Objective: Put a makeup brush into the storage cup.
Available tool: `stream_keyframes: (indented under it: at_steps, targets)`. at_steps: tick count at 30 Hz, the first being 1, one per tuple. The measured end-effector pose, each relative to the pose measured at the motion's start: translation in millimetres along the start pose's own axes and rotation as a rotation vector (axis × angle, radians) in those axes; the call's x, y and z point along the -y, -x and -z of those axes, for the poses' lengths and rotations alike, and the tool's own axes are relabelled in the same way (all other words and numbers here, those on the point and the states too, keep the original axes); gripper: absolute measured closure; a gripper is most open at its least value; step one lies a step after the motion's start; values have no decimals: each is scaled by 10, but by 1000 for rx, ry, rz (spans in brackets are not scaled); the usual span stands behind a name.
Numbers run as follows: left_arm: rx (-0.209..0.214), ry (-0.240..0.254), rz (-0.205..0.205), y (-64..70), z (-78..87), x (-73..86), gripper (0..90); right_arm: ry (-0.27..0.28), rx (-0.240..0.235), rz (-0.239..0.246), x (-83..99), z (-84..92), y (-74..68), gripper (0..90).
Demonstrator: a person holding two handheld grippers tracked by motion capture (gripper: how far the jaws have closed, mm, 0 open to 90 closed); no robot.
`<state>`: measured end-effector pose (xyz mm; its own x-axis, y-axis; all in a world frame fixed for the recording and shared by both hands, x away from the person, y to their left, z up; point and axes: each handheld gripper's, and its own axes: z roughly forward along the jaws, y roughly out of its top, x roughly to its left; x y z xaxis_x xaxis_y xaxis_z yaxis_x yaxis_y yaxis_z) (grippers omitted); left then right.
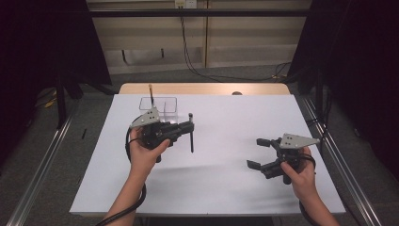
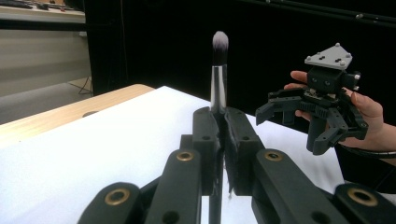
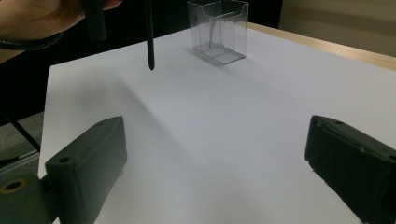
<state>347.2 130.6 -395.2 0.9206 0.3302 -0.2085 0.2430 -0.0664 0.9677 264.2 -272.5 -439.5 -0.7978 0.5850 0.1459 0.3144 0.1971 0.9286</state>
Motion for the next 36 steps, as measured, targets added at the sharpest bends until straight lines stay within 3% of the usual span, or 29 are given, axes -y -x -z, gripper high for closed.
stream_keyframes:
  at_steps: [36]
  targets:
    - [-83, 30, 5, -179, 202, -77, 840, -31, 43, -14, 225, 249, 87, 60]
